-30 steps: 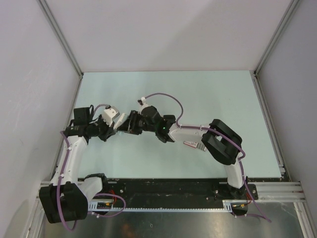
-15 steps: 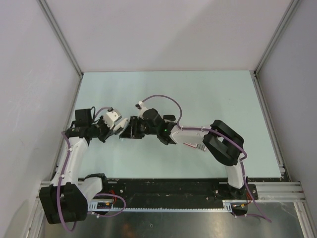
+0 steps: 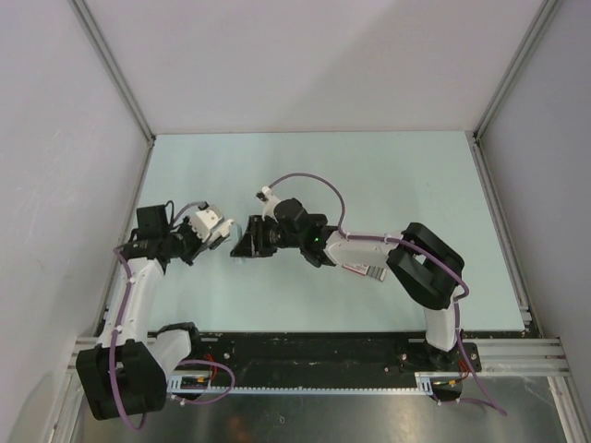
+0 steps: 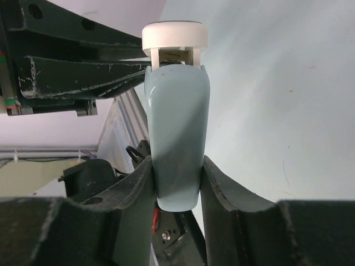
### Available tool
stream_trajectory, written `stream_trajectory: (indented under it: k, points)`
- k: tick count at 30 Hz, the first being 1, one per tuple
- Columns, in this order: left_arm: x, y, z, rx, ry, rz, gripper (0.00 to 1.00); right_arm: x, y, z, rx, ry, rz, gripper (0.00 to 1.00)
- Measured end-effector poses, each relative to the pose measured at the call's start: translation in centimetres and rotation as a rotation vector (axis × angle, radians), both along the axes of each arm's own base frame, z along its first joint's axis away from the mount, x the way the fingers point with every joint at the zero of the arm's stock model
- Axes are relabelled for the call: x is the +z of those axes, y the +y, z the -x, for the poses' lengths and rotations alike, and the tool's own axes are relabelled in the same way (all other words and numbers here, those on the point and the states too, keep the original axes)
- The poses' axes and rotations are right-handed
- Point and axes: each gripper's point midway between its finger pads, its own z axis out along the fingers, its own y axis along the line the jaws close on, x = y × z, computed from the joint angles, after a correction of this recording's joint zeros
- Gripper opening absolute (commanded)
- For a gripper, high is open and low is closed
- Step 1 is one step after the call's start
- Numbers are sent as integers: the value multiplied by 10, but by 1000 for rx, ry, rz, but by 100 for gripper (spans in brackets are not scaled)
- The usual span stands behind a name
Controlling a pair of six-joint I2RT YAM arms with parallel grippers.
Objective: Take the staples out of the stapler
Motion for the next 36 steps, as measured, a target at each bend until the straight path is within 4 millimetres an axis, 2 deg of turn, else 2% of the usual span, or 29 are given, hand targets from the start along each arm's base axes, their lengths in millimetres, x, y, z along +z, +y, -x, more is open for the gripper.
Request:
stream_trajectory:
  k: [6, 13, 19, 21, 23, 25, 27, 30, 32, 36]
  points:
    - [-2, 4, -3, -54, -69, -65, 1, -9, -3, 4, 53, -87, 43, 0]
    - [-7, 13, -5, -136, -211, -213, 1, -19, 4, 19, 65, -239, 128, 0]
    - [-10, 16, -10, -184, -296, -311, 0, -28, 2, 22, 45, -278, 179, 0]
    - [-7, 15, -13, -185, -311, -315, 3, -27, 2, 20, 34, -282, 178, 0]
    - [-5, 13, -15, -184, -322, -313, 11, -24, 2, 19, 23, -282, 174, 0]
    - [-5, 10, -14, -181, -317, -302, 38, -23, 1, 17, 6, -274, 173, 0]
    - [-8, 6, -11, -183, -296, -283, 52, -21, 1, 14, -20, -256, 166, 0]
    - [-10, -5, 0, -187, -239, -217, 60, -18, -3, -1, -88, -225, 154, 0]
    - [-4, -12, 3, -180, -218, -165, 68, -19, -9, -14, -133, -207, 158, 0]
    - [26, -25, -1, -136, -212, -41, 71, -16, -15, -33, -192, -188, 170, 0]
